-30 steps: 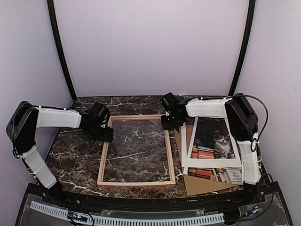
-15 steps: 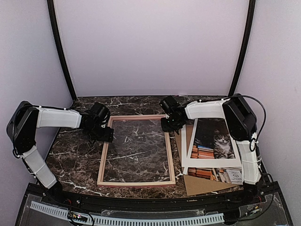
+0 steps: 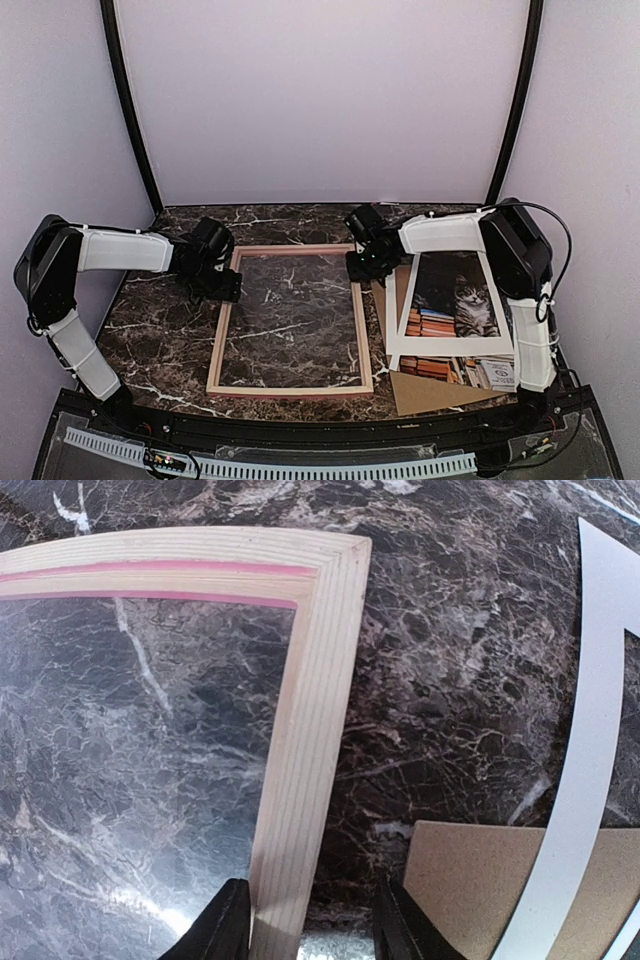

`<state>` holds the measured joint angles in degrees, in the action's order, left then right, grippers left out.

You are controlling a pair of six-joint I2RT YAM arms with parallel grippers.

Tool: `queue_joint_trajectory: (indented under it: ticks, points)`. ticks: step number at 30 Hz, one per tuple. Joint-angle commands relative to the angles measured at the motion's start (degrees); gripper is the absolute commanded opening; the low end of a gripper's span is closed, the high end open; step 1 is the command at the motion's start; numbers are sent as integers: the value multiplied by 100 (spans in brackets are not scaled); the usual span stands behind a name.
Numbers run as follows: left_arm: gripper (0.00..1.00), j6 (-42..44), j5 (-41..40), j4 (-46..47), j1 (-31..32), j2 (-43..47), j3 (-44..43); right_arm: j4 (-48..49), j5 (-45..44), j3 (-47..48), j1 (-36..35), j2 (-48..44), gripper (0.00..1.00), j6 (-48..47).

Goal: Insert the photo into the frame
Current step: Press the glass panel into the frame body.

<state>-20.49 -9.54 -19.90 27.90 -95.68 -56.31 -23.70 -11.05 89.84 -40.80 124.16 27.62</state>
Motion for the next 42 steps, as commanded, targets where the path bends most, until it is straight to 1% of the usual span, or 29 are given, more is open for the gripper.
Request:
queue_joint_trajectory:
  ticks: [1,8,15,21,27,31,37,42]
  points:
    - [82,59,-73,-147,-26,212,-132,-290,192,-50,54,-444,45,-36]
    - [87,52,21,-157,-63,348,-119,-230,631,-281,47,-779,53,93]
    - [86,45,124,-161,-91,413,-57,-212,886,-888,-130,-1203,56,245]
    - [85,53,122,-144,-100,511,3,-269,848,-1449,-537,-1582,57,490]
    - [85,22,146,-125,-101,524,94,-411,506,-1925,-837,-1772,56,777]
    - [82,4,159,-106,-101,505,195,-333,477,-2183,-954,-1853,56,925]
    - [70,1,111,-96,-102,368,306,-142,621,-2504,-1007,-2147,56,1093]
    - [62,18,-46,-135,-120,226,334,-434,276,-2563,-957,-2554,59,1065]
